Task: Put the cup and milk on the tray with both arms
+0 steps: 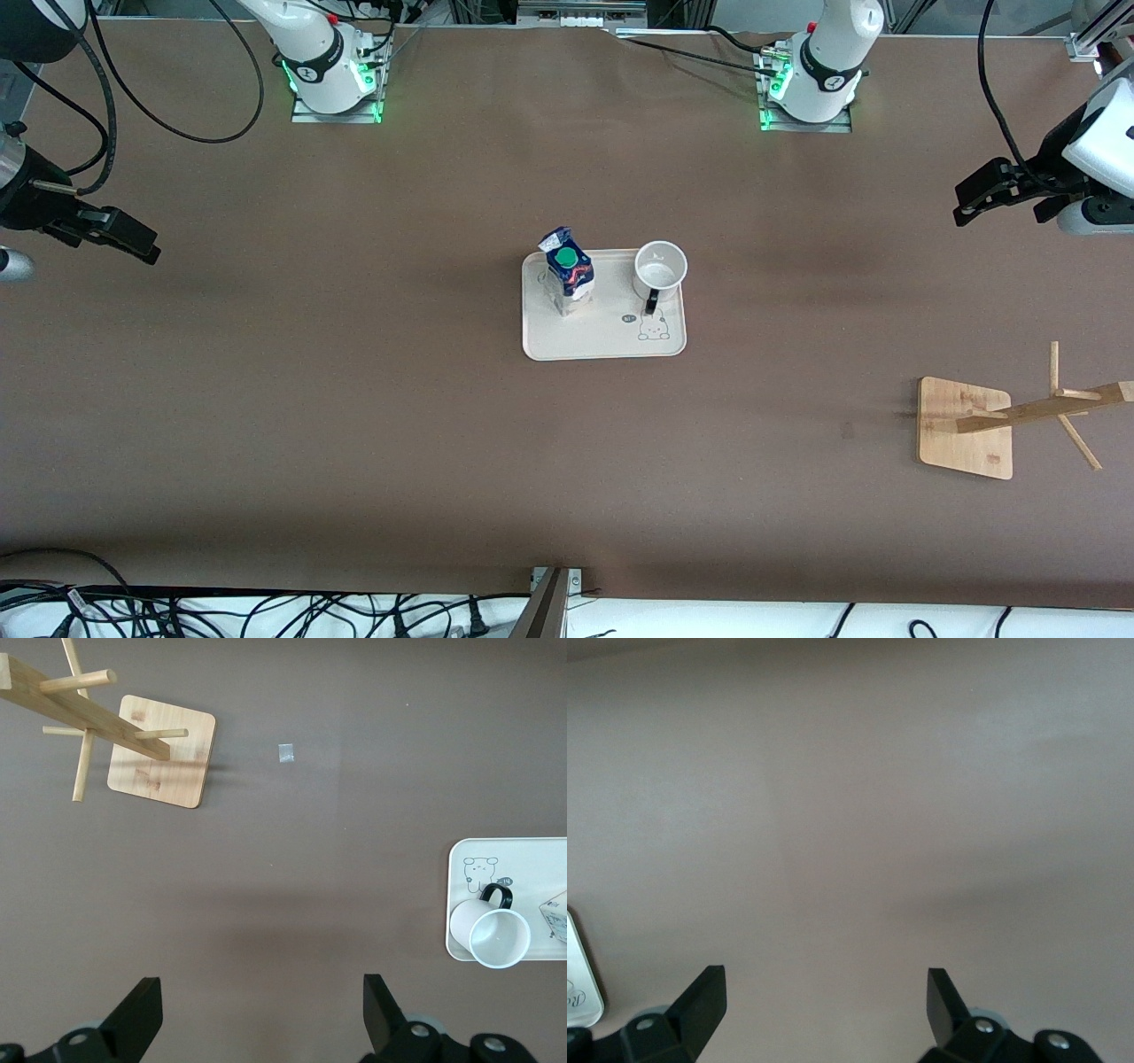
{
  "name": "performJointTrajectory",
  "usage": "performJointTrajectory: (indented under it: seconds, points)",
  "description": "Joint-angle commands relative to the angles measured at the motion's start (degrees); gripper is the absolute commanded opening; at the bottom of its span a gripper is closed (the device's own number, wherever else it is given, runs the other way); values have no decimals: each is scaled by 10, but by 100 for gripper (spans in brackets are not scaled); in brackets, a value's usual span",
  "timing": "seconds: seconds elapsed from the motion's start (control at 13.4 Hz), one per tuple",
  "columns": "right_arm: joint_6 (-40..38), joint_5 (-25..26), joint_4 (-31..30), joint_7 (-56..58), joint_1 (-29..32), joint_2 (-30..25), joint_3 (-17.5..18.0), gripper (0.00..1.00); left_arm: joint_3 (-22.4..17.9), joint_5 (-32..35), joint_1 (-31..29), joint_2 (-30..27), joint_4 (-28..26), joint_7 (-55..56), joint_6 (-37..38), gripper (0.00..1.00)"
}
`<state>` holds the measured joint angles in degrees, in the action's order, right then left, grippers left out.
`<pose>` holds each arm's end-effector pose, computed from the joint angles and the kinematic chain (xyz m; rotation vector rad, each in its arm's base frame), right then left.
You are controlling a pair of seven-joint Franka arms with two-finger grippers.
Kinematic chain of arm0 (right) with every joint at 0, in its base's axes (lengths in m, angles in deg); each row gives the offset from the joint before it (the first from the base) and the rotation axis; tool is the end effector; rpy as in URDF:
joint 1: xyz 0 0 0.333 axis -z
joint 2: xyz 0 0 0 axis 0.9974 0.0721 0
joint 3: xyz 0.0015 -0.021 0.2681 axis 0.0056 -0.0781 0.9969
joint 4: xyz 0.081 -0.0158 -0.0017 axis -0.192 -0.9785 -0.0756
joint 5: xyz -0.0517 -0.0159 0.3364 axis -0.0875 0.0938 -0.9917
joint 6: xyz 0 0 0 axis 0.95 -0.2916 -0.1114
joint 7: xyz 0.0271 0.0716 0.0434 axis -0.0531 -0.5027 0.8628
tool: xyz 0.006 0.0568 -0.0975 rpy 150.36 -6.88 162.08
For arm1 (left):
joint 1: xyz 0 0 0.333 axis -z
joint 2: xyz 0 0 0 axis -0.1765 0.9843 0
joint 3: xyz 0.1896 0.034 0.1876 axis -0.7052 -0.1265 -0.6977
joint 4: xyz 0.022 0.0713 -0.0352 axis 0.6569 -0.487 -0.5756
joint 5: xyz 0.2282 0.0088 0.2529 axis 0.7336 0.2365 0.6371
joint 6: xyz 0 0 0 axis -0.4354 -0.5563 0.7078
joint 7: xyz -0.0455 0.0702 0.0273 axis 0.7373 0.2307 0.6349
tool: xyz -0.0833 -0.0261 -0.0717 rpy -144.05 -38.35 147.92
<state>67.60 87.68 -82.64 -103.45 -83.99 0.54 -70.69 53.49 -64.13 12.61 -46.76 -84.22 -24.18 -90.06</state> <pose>0.5299 0.0115 0.5511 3.0637 -0.3217 0.0471 0.4966 -0.0196 0.5691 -3.1251 -0.0854 0.0017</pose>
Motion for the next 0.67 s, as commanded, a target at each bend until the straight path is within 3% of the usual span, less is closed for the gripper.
performJointTrajectory:
  seconds: [0.0, 0.3, 0.6]
  points:
    - [4, -11, -13, 1, 1, -17, -3, 100, -1, 0, 3, 6, 16, -4, 13, 100]
    - [4, -14, -16, 106, 1, -16, -3, 100, -1, 0, 3, 6, 16, -4, 12, 100]
    - [-4, -16, -18, 112, 0, -16, -2, 100, -1, 0, 3, 6, 16, -3, 14, 100]
